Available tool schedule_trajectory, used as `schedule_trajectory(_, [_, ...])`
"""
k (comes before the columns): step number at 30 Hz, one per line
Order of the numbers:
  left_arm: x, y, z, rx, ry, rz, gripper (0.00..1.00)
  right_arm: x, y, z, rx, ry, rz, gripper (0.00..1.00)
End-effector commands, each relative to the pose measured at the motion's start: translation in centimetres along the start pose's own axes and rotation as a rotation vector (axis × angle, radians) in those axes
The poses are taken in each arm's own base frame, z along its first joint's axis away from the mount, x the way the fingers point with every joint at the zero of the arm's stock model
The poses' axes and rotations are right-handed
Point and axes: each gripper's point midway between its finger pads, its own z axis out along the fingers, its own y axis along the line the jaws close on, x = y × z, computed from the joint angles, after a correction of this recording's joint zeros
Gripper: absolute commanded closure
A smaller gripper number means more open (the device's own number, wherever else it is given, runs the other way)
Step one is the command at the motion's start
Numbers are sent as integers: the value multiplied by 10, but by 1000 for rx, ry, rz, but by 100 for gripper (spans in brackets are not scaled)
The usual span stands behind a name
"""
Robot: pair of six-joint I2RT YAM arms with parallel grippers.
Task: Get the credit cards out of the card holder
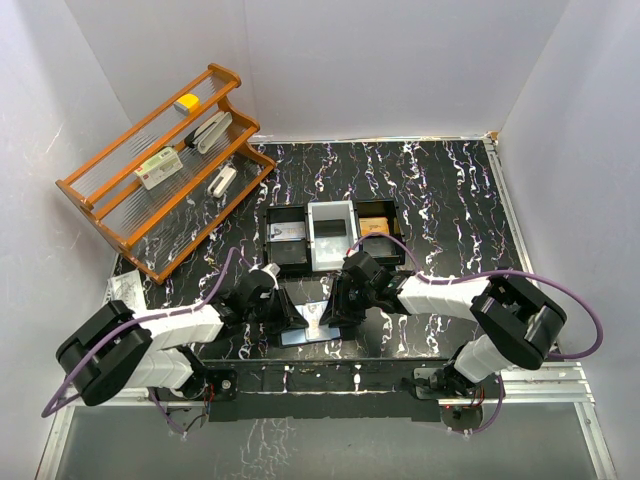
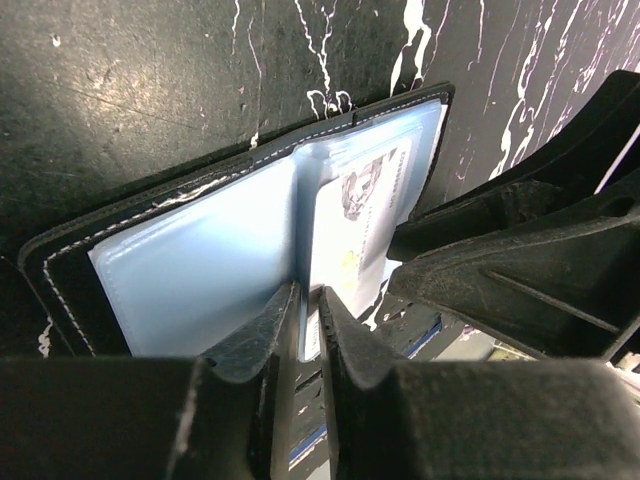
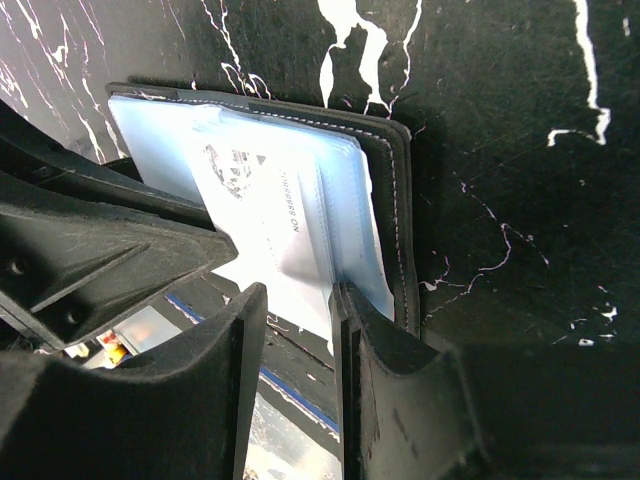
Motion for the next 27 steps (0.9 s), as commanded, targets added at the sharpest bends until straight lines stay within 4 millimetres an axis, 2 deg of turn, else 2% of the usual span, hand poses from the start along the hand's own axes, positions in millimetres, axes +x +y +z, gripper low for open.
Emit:
schedule_trajectory(1, [3, 0, 2, 11, 20, 22, 89, 3, -22, 8, 83, 3, -6, 69])
schedule_trajectory(7, [-1, -1, 0, 2, 10, 48, 100, 3, -21, 8, 86, 2, -8, 69])
schedule_trajectory(17, [-4, 7, -13, -54, -20, 85, 100, 1, -23, 7, 100, -6, -9, 69])
schedule_trajectory(27, [-3, 9, -17, -67, -18, 98, 100, -2, -19, 5, 96, -11, -22, 69])
